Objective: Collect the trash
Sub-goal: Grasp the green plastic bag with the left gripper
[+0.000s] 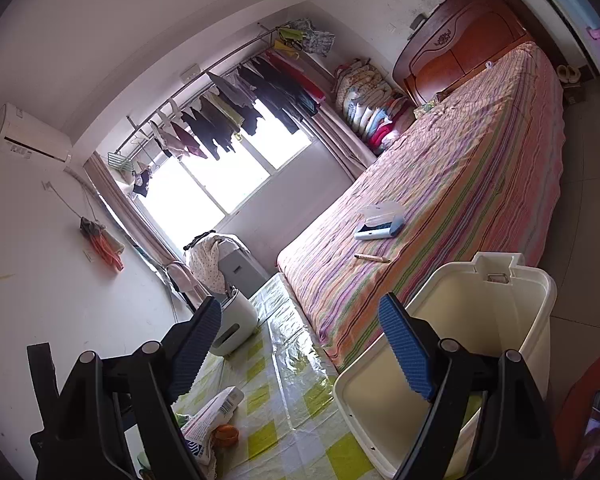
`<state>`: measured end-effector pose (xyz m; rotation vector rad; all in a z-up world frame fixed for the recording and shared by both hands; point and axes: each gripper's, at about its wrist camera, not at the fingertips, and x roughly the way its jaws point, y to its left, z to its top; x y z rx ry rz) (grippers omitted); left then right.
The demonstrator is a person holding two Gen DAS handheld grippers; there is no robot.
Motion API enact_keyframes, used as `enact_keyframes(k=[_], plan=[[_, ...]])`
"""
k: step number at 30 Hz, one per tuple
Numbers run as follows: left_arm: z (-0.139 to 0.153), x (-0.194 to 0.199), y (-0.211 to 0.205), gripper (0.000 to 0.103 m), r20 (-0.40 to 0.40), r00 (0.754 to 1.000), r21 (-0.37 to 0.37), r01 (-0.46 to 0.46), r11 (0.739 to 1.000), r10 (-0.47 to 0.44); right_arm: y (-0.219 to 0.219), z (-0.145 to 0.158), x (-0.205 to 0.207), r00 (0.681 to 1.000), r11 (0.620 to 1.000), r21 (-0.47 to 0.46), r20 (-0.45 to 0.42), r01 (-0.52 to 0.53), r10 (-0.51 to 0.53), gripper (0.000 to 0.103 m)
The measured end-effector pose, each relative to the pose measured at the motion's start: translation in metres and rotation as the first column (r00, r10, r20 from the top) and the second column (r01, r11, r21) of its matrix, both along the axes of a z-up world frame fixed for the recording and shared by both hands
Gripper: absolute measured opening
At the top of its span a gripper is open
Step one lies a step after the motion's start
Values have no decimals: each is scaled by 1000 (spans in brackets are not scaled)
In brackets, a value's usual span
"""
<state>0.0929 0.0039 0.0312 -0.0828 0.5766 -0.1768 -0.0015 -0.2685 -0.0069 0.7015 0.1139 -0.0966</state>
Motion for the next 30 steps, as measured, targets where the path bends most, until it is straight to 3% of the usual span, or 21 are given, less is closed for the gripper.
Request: enact_keyframes(k=[6, 13, 22, 27, 30], plan=[[14, 3, 54, 91, 38, 992, 97, -123, 988, 120, 30, 3, 13, 998, 997, -59, -21, -54, 53, 79], [3, 41, 114, 91, -105, 972, 153, -192, 969, 209, 62, 5, 28, 993, 988, -109, -52, -113, 107, 79], [-26, 81, 121, 91, -239, 948, 267, -145, 953, 211, 99, 4, 40, 979, 966, -165, -80, -197, 186, 79], [-45, 103, 113, 91, -272, 934, 379, -118, 918, 232, 106, 3, 41, 976, 961, -178, -89, -214, 200, 79], [-55, 113, 116, 91, -298, 923, 401, -112, 909, 245, 110, 3, 47, 972, 958, -175, -107, -227, 211, 79]])
